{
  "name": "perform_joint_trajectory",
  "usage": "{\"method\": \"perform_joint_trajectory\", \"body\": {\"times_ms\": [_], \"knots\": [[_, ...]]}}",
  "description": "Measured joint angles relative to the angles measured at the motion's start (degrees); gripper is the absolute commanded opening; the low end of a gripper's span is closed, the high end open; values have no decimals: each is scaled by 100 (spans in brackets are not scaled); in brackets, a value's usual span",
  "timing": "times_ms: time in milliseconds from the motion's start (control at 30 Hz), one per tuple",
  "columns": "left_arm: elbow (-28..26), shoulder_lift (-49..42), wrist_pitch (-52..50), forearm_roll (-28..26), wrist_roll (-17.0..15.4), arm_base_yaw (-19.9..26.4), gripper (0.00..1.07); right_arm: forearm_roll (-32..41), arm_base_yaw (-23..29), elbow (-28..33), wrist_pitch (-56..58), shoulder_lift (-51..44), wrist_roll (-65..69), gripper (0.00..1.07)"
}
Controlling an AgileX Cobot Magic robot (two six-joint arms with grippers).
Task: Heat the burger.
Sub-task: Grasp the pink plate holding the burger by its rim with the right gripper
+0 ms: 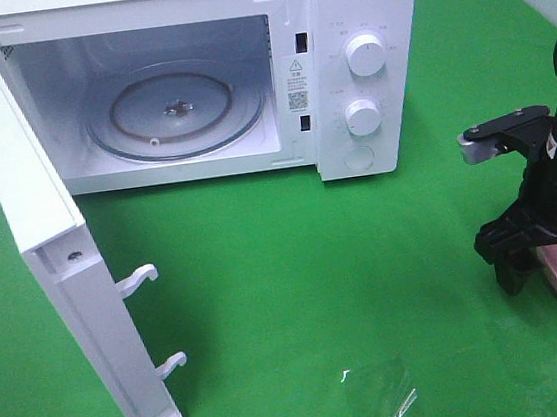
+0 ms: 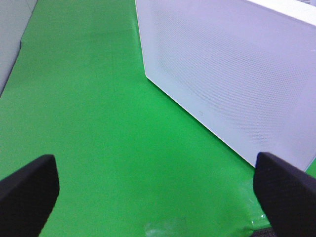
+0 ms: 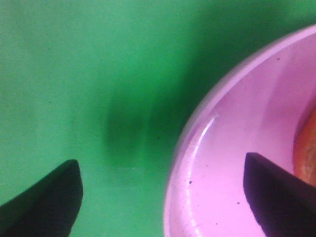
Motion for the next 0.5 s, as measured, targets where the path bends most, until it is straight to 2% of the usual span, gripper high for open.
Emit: {"method": "perform_joint_trajectory", "body": {"times_ms": [133,500], "knots": [[0,0,0,0,0,0,100,0,-178,138,-275,252,0,82],[0,0,0,0,0,0,100,-23,-241,172,-458,544,0,79]]}}
